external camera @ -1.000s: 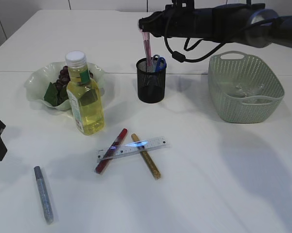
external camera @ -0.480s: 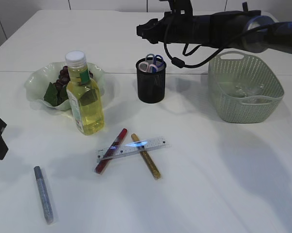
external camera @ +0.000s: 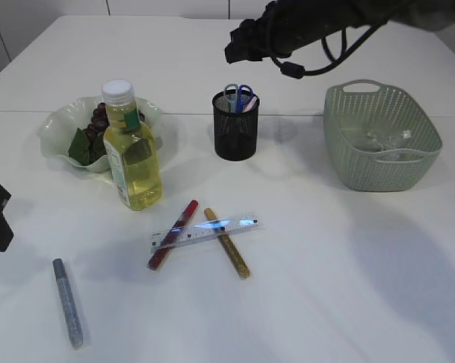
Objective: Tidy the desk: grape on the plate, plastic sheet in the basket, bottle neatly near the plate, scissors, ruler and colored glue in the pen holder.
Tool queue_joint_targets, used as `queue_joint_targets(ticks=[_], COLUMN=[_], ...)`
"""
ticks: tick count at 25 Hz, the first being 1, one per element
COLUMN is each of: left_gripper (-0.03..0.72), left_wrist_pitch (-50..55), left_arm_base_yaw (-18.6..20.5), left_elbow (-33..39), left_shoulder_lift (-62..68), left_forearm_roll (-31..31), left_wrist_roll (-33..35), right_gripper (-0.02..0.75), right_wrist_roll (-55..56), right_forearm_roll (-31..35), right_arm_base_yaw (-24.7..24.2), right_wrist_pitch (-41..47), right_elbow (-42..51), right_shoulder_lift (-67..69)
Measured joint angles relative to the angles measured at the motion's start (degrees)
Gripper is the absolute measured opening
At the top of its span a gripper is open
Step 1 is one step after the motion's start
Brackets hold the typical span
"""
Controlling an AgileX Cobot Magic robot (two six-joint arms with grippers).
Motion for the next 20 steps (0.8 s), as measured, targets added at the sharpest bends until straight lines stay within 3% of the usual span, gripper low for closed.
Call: queue_joint_targets(ticks=[3, 5, 11, 16, 20], left_gripper=[0.379, 0.379, 0.379, 0.379, 0.379], left_wrist_pitch=[0.0, 0.0, 0.1, -0.1, -0.8], left_arm_base_yaw=[0.0, 0.0, 0.0, 0.0, 0.0], left_elbow=[0.0, 0.0, 0.0, 0.0, 0.0], left_shoulder_lift=[0.0, 0.0, 0.0, 0.0, 0.0], left_forearm_roll=[-0.1, -0.1, -0.1, 0.1, 0.0], left_wrist_roll=[0.0, 0.0, 0.0, 0.0, 0.0], right_gripper=[0.379, 0.377, 0.377, 0.377, 0.377], right_wrist_roll=[17.6, 22.8, 26.8, 30.4, 32.4], right_forearm_roll=[-18.3, -23.6, -31.1, -33.6, -36.9], right_arm_base_yaw=[1.2, 2.2, 6.4, 8.6, 11.1], right_wrist_pitch=[7.5, 11.5, 21.4, 30.8, 32.6], right_elbow=[0.0, 0.0, -0.1, 2.2, 4.6], right_shoulder_lift=[-4.8, -7.6, -13.2, -13.4, -13.4])
